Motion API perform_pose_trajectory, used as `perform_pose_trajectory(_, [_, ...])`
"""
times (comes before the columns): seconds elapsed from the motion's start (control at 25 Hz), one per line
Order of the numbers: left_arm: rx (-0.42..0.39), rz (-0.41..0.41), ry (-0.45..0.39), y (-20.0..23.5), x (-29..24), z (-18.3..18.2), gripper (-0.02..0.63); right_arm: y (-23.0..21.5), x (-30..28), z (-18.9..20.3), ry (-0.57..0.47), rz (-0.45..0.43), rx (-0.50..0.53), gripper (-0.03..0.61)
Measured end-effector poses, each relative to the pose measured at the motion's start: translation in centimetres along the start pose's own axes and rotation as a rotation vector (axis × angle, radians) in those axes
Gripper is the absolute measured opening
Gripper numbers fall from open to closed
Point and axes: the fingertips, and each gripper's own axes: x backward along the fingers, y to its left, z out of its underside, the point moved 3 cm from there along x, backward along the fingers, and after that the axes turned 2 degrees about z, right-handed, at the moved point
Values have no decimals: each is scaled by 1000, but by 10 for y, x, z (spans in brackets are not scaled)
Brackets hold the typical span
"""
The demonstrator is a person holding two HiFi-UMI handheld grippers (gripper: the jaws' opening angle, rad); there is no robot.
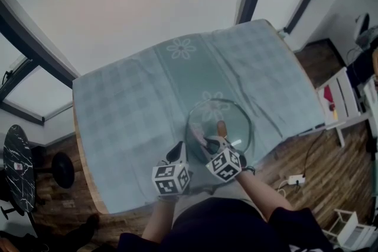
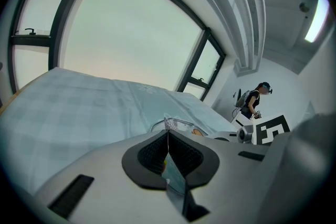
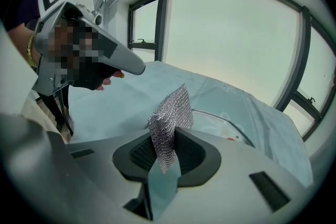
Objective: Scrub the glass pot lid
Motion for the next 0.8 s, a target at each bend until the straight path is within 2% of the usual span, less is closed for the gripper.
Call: perform_pose_trajectory(0.8, [-24, 11, 18, -6, 11, 19, 3, 43, 26, 27, -16, -43, -81, 81])
